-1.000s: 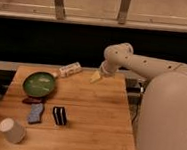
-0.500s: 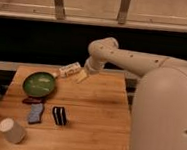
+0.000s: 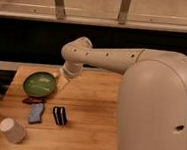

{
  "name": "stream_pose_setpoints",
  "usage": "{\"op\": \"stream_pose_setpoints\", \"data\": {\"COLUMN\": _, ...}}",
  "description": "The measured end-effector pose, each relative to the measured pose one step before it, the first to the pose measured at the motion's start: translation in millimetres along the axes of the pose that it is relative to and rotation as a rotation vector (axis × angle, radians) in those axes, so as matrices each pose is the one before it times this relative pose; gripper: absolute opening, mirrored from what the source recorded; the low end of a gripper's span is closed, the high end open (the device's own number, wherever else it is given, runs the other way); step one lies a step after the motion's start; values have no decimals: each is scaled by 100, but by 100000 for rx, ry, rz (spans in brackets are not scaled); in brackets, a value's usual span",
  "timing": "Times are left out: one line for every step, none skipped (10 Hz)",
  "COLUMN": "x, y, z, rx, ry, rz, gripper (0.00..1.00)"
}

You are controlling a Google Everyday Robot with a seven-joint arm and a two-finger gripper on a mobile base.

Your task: Place the ceramic cup over the eraser

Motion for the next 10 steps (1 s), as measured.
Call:
{"op": "stream_pose_setpoints", "data": {"x": 208, "y": -260, "z": -50, "rx": 168, "ry": 57, "rz": 441, "gripper": 80}}
{"op": "stream_pose_setpoints", "data": {"x": -12, "y": -5, "z": -9, "rx": 7, "ry": -23, "rz": 7, "gripper": 80}}
{"op": "stream_pose_setpoints", "data": {"x": -169, "y": 196, "z": 56, "rx": -188, "ry": -25, "rz": -385, "gripper": 80}}
{"op": "stream_pose_setpoints", "data": {"x": -27, "y": 13, "z": 10, "rx": -134, "ry": 4, "rz": -67, "gripper": 80}}
{"op": "stream_pose_setpoints", "data": {"x": 18, "y": -41, "z": -128, "rx": 1058, "ry": 639, "rz": -1224, "gripper": 80}}
{"op": "stream_pose_setpoints", "data": {"x": -503, "y": 614, "z": -76, "rx": 453, "ry": 168, "rz": -2661, "gripper": 80}}
{"op": "stream_pose_setpoints", "data": {"x": -1122, "y": 1547, "z": -90, "rx": -231, "ry": 100, "rz": -5435, "gripper": 80}}
{"op": "stream_pose_setpoints", "data": {"x": -874, "y": 1588, "z": -146, "rx": -98, "ry": 202, "rz": -4143, "gripper": 80}}
{"op": "stream_pose_setpoints", "data": {"x": -924, "y": 1945, "z": -357, "rx": -121, "ry": 12, "rz": -4696, "gripper": 80}}
{"op": "stream_pose_setpoints", "data": {"x": -995, "y": 2055, "z": -380, "rx": 50, "ry": -48, "rz": -4772, "gripper": 80}}
